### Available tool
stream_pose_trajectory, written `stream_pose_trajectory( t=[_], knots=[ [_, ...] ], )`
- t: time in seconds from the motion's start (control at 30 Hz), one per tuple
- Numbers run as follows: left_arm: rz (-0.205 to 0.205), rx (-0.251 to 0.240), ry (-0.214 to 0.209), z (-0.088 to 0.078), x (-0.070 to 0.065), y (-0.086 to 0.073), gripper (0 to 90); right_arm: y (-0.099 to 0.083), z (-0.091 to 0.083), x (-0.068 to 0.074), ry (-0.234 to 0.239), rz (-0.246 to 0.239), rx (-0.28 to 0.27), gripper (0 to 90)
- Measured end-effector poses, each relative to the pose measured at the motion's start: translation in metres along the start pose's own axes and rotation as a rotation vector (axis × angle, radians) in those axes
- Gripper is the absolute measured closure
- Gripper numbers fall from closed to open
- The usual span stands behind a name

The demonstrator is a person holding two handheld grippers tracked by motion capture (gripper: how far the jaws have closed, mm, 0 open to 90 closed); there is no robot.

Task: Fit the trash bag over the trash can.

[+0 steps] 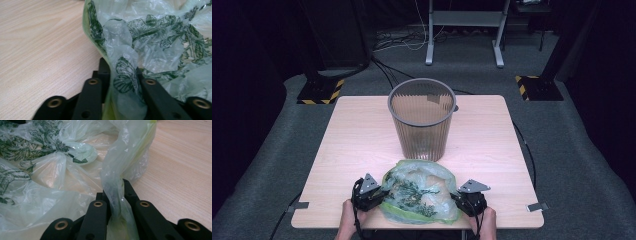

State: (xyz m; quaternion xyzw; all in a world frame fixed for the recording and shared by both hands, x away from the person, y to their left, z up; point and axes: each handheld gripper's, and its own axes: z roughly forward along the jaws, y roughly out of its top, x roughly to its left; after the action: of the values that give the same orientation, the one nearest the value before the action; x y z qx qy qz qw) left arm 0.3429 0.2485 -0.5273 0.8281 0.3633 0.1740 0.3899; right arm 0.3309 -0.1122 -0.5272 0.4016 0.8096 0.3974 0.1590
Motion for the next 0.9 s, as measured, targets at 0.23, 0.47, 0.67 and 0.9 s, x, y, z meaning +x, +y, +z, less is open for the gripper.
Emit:
stream_pose_trajectory(
  t=[0.23, 0.47, 0.67, 0.9],
  knots=[
    [-0.026, 0.001, -0.016, 0.001, -0.002, 0.001, 85.5, 0.000, -0.001, -0.003, 0.015, 0.019, -0.020, 86.3],
    [-0.078, -0.049, -0.043, -0.002, 0.003, 0.000, 86.6, -0.002, -0.008, -0.009, 0.099, 0.086, -0.093, 87.1],
    [-0.166, -0.107, -0.103, -0.007, 0.011, -0.001, 86.9, 0.000, -0.009, -0.006, 0.141, 0.124, -0.167, 87.1],
    [-0.193, -0.142, -0.147, -0.014, 0.011, 0.003, 86.9, 0.002, -0.014, -0.007, 0.164, 0.188, -0.260, 87.1]
  ],
)
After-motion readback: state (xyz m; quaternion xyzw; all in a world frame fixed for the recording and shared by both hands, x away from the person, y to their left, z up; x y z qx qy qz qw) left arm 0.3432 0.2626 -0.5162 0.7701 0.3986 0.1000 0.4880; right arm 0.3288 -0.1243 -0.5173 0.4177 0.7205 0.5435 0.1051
